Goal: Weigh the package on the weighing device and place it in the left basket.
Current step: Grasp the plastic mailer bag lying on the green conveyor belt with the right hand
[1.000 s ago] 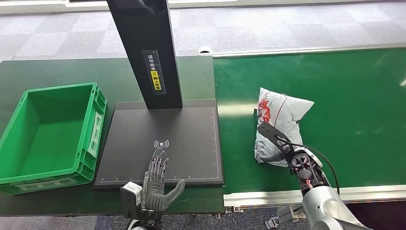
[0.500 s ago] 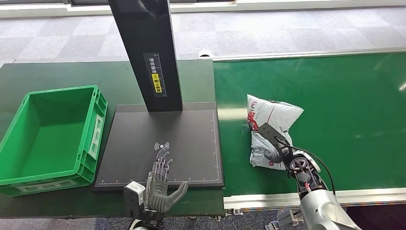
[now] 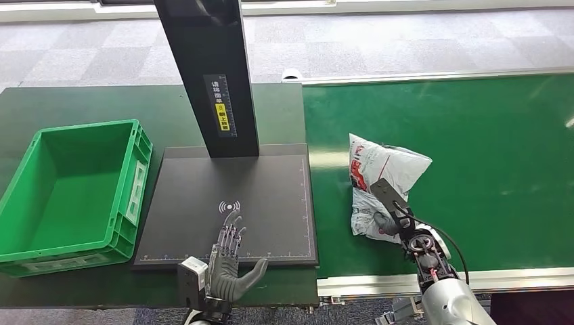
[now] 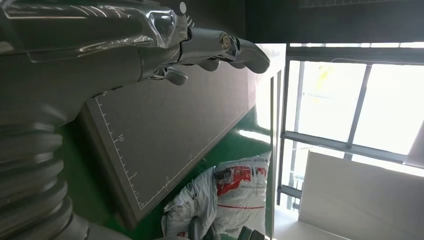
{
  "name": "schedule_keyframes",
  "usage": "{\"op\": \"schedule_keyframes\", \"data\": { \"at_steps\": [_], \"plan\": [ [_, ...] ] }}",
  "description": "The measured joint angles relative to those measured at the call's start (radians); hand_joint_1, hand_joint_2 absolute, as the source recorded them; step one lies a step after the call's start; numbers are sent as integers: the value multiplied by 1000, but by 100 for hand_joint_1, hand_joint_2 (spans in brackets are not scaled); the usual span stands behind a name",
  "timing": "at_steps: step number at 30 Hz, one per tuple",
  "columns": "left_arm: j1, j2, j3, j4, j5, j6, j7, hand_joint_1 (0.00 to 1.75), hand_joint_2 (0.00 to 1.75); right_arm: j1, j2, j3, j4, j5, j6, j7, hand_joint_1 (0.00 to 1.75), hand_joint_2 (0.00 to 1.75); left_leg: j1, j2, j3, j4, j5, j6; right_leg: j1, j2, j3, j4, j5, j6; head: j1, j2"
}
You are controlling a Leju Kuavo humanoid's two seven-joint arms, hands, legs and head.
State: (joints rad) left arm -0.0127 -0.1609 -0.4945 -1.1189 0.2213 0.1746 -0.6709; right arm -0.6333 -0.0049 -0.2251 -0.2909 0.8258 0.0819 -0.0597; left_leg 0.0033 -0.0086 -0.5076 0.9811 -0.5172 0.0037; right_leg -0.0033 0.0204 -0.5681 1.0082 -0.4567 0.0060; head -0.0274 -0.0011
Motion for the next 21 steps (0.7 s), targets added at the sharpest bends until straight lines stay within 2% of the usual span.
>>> {"op": "schedule_keyframes", "data": {
  "at_steps": [4, 6, 15, 21],
  "plan": [
    [10, 1, 4, -4, 0, 17, -2, 0, 175, 4, 4, 1, -40, -51, -54, -154, 175, 175, 0, 0, -7, 0, 2, 1, -1, 0, -6, 1, 2, 0, 0, 0],
    [19, 2, 5, -11, -2, 25, -1, 0, 175, 7, 10, 13, -101, -83, -72, -196, 175, 175, -1, 0, -9, 0, 3, 1, -2, 0, -10, 1, 3, 0, 0, 0],
    [48, 16, 20, -35, -2, 97, -18, 0, 175, 109, 7, 178, -556, -232, -121, -152, 175, 175, -1, -2, -18, 0, 3, 1, -2, -2, -19, 1, 3, 0, 0, 0],
    [58, 14, 51, -50, 4, 181, -28, 0, 175, 149, 5, 285, -714, -260, -124, -150, 175, 175, -1, -2, -19, 0, 3, 1, -2, -2, -20, 1, 3, 0, 0, 0]
  ]
}}
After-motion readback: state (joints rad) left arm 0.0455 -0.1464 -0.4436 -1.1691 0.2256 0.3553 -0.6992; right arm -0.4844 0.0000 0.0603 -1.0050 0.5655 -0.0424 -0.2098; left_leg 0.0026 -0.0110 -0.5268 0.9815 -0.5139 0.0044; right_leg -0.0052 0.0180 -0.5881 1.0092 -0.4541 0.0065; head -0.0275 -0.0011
